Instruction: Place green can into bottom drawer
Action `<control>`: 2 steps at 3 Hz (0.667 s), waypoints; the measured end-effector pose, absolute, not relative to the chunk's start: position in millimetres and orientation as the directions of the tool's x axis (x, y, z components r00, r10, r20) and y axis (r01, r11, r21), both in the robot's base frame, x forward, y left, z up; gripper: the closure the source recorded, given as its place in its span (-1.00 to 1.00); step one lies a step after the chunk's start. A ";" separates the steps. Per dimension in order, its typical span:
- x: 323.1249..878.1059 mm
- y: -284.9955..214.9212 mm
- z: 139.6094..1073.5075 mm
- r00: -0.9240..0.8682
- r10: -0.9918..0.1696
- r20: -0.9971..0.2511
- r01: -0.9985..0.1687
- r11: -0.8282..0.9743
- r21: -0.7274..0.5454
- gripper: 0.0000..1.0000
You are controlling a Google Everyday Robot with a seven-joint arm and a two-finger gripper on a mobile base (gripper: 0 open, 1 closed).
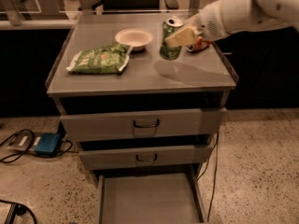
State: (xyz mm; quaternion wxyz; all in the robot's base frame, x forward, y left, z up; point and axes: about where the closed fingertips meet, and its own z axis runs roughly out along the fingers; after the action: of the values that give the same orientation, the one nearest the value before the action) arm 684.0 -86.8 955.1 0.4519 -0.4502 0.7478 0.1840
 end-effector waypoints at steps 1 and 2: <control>647.3 -114.3 981.3 -0.149 -0.487 -0.861 -0.819 0.548 -0.168 1.00; 600.7 -128.0 979.1 -0.134 -0.482 -0.866 -0.813 0.553 -0.181 1.00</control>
Offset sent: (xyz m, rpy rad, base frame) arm -0.1465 -0.0639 0.0063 0.0242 -0.0759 -0.0409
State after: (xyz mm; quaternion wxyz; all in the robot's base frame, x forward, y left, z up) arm 600.7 -128.0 979.1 0.4880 -0.4412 0.7338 0.1697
